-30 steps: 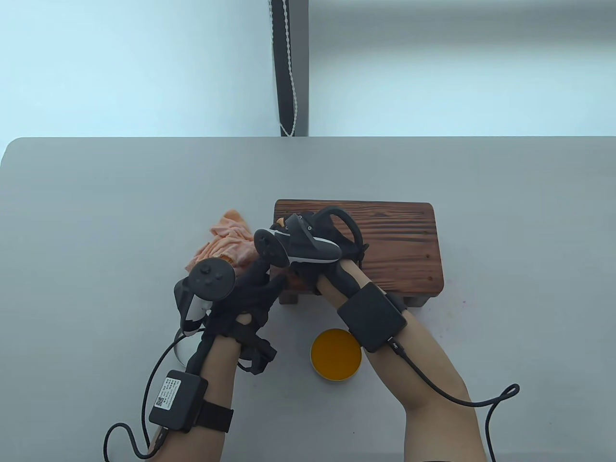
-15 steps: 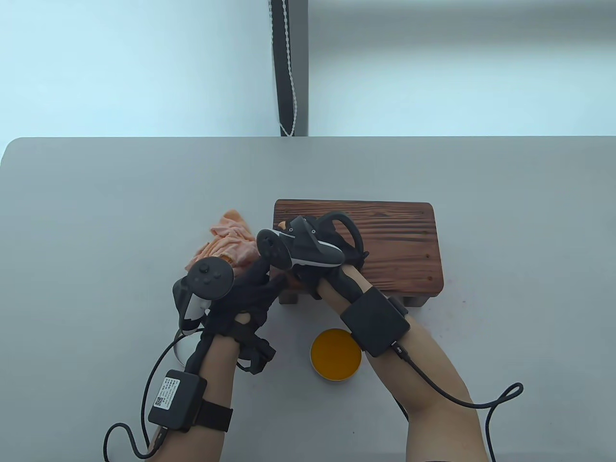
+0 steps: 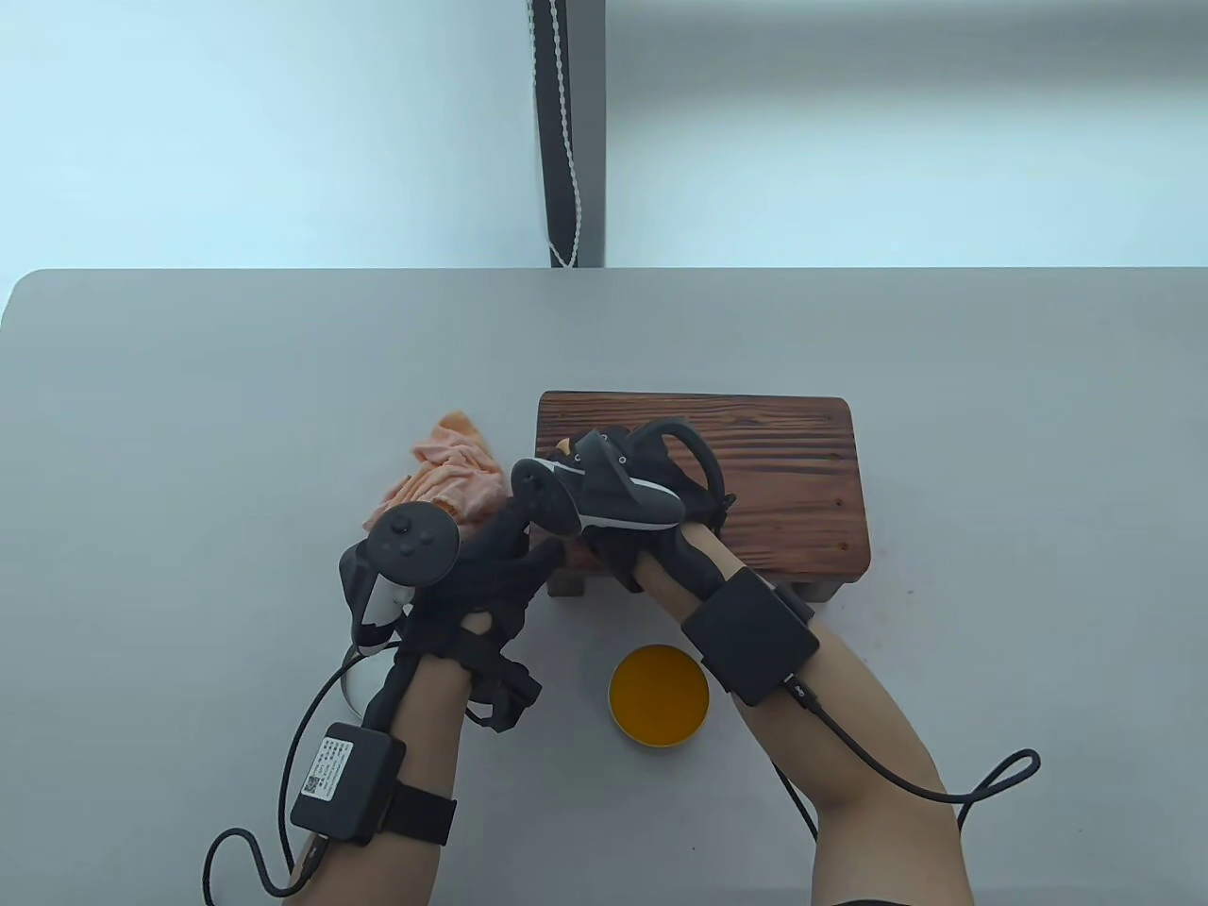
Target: Dip and apply wood wax on stool
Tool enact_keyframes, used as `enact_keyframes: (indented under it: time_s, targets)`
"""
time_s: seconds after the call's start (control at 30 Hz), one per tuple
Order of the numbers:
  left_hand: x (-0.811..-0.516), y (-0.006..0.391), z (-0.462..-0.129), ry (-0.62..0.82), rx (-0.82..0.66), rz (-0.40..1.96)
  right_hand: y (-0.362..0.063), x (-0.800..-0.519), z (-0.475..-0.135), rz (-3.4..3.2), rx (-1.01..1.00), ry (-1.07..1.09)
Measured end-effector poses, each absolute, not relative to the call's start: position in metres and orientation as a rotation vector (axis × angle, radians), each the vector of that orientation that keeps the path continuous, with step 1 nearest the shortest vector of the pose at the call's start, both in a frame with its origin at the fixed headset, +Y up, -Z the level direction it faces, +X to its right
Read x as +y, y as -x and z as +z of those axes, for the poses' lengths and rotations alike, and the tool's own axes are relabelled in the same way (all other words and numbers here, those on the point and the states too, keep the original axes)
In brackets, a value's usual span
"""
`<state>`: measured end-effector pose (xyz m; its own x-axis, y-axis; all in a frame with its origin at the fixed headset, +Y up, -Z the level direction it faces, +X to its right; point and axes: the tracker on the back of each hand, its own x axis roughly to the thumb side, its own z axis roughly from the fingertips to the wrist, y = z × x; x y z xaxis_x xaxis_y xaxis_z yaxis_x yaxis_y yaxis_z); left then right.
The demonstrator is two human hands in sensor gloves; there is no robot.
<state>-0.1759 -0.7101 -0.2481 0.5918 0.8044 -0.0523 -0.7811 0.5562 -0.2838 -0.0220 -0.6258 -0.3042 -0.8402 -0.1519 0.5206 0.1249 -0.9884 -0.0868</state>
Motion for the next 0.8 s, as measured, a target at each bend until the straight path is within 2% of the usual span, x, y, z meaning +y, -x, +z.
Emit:
enact_keyframes:
  time_s: [0.13, 0.23, 0.47, 0.6, 0.67, 0.8]
  targets:
    - [-0.711, 0.178, -0.249, 0.294, -0.089, 0.951, 0.026, -0.626, -0.284, -2.731, 0.097, 0.836]
    - [-0.710, 0.176, -0.248, 0.278, -0.088, 0.944, 0.029, -0.622, -0.272, -2.756, 0.016, 0.913]
    - [-0.710, 0.176, -0.248, 0.287, -0.092, 0.945, 0.018, -0.626, -0.299, -2.849, 0.095, 0.777]
    - [-0.710, 0.176, -0.248, 0.290, -0.089, 0.950, 0.018, -0.623, -0.279, -2.709, 0.043, 0.809]
    - [-0.709, 0.176, -0.249, 0.289, -0.088, 0.948, 0.022, -0.621, -0.270, -2.741, 0.025, 0.908]
    - [-0.709, 0.175, -0.248, 0.282, -0.087, 0.942, 0.017, -0.625, -0.289, -2.844, 0.102, 0.821]
